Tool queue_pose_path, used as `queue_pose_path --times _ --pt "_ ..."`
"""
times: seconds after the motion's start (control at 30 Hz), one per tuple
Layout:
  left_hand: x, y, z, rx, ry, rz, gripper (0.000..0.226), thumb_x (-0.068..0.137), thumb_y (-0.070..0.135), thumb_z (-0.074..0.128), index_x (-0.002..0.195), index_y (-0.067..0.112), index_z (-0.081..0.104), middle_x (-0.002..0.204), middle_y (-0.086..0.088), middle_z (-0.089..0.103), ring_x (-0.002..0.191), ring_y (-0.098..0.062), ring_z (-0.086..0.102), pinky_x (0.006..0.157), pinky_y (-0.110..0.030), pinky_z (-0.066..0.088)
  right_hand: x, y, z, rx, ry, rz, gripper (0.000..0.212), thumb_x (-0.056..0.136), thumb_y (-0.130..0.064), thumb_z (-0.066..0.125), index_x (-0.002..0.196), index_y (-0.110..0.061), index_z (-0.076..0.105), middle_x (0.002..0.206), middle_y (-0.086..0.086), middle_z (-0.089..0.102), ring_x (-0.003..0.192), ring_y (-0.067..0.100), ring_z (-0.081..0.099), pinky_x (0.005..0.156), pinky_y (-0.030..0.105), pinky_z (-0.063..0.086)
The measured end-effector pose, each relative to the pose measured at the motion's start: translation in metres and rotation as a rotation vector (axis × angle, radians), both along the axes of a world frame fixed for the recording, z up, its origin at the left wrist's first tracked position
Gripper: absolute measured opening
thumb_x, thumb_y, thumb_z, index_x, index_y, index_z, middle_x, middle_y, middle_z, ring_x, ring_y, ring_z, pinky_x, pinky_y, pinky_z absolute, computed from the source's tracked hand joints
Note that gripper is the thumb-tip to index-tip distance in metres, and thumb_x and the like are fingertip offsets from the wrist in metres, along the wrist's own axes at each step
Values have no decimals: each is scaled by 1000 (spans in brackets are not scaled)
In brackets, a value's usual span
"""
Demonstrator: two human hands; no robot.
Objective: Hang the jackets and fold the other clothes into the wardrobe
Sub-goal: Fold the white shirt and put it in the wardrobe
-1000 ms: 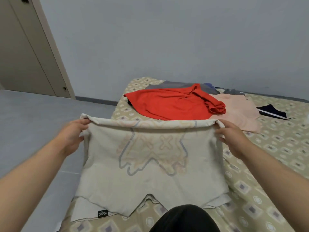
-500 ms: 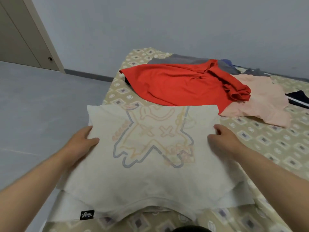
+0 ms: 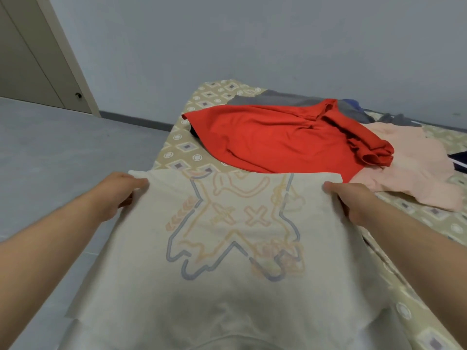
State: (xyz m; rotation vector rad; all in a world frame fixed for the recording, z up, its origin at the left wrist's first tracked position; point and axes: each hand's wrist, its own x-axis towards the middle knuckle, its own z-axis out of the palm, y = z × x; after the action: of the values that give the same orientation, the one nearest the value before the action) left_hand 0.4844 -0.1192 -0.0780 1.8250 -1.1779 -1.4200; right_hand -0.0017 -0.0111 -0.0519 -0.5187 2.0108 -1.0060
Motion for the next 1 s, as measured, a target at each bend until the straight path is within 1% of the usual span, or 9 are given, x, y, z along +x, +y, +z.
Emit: queue_pose_path --times 0.13,0.23,0.33,0.47,0.6,0.67,0.77,0.9,1.0 --pt "-3 -17 0 119 34 240 11 90 10 66 97 4 61 75 -8 61 56 -17 56 48 -26 48 -3 -20 -2 25 -39 62 7 87 -14 72 91 -11 67 81 5 72 69 19 68 58 29 50" --pt "-1 -20 4 397 32 161 19 92 17 62 76 13 54 47 2 48 28 -7 37 29 -10 27 -7 -30 -6 27 3 22 14 87 -19 73 88 -11 62 84 4 68 72 18 64 59 29 48" --pt "3 -31 5 348 78 156 19 95 20 58 77 16 53 47 5 49 32 -5 36 30 -9 25 -15 -44 -10 -39 49 -10 16 88 -22 73 84 -16 58 85 1 66 70 14 61 59 28 48" --pt "-7 -44 6 87 177 275 20 97 24 60 79 18 55 65 3 59 54 -11 54 40 -17 47 -24 -68 -9 -156 79 -100 24 87 -32 73 78 -19 55 87 -2 61 75 14 58 76 30 49" --pt "-12 -43 -11 89 130 244 17 94 27 64 82 17 58 80 0 63 67 -13 59 63 -29 50 -22 -67 -12 -160 -75 -125 37 84 -44 75 105 -15 66 112 4 69 101 21 66 97 40 53" --pt "-9 -34 -18 84 98 217 16 91 26 68 81 16 60 81 -1 63 66 -14 59 61 -28 48 -17 -50 -13 -175 -185 -92 25 87 -41 73 93 -18 67 104 3 72 92 18 70 91 37 57" --pt "2 -7 -23 55 23 182 18 83 29 75 82 13 66 78 -4 70 65 -19 63 61 -28 48 -8 -6 -9 -102 -256 -29 26 90 -45 67 86 -19 69 81 0 71 66 15 69 64 26 56" --pt "32 48 -20 96 -35 37 26 82 32 75 86 7 74 81 -7 76 66 -24 72 63 -32 52 -4 69 -1 77 -233 67 36 86 -38 71 111 -12 71 102 8 76 90 28 74 77 38 58" --pt "57 86 -15 221 -120 -116 15 81 30 74 78 16 78 80 -13 76 63 -27 73 53 -30 52 4 117 8 210 -97 149 30 83 -31 76 103 -10 71 85 9 77 66 28 73 58 34 58"
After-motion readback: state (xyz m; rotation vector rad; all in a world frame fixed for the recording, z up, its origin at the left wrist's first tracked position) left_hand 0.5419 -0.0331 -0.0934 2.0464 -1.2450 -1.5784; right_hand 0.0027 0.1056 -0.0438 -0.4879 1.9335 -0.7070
